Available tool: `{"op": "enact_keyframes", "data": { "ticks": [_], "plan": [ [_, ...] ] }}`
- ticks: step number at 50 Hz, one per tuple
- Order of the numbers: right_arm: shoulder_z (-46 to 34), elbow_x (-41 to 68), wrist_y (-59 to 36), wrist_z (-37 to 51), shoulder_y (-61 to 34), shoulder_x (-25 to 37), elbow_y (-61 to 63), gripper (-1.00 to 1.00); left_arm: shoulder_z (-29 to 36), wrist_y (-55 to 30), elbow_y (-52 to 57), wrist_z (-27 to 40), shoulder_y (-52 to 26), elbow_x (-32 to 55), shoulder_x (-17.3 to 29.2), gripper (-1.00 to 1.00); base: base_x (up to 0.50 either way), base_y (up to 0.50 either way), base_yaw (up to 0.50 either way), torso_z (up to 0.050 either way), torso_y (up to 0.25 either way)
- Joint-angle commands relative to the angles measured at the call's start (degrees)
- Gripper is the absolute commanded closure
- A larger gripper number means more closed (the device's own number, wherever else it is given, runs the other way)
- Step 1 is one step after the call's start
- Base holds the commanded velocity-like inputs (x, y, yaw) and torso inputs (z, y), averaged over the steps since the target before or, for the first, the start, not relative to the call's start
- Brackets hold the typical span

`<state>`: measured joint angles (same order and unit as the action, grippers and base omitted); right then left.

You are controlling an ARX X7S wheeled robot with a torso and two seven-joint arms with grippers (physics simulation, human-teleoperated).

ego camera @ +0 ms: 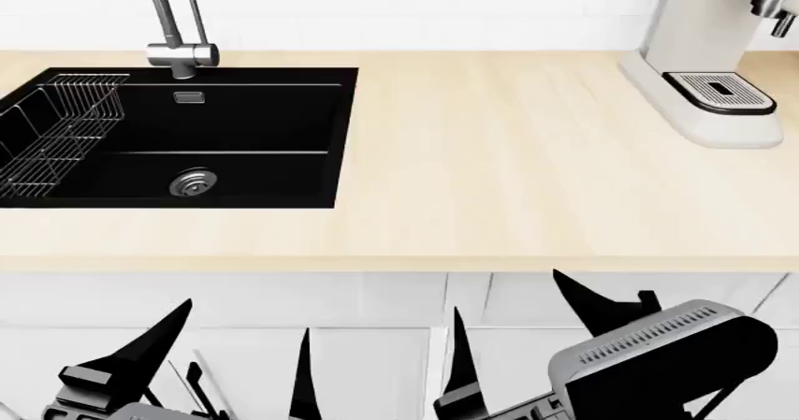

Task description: Pick the jam and jello cup from the counter and place them in the cabinets closest to them.

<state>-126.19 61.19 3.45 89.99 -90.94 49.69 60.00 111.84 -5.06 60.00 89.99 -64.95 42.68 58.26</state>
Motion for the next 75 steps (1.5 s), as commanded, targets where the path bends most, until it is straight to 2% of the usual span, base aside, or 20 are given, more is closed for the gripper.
{"op": "enact_keyframes", "data": {
  "ticks": [1, 75],
  "plan": [
    [0.7, -0.1, -0.5, 0.0, 0.9, -0.1, 0.0, -1.0, 0.0, 0.0, 0.0, 0.0, 0.1, -0.1, 0.0, -1.0, -0.05, 0.5, 0.0, 0.0, 0.0],
    [4.6, 1.0, -3.5, 0.0, 4.1, -1.6, 0.0, -1.0, 0.4, 0.5, 0.0, 0.0, 0.9, -1.1, 0.0, -1.0, -0.01, 0.5, 0.0, 0.0, 0.0]
  ]
}}
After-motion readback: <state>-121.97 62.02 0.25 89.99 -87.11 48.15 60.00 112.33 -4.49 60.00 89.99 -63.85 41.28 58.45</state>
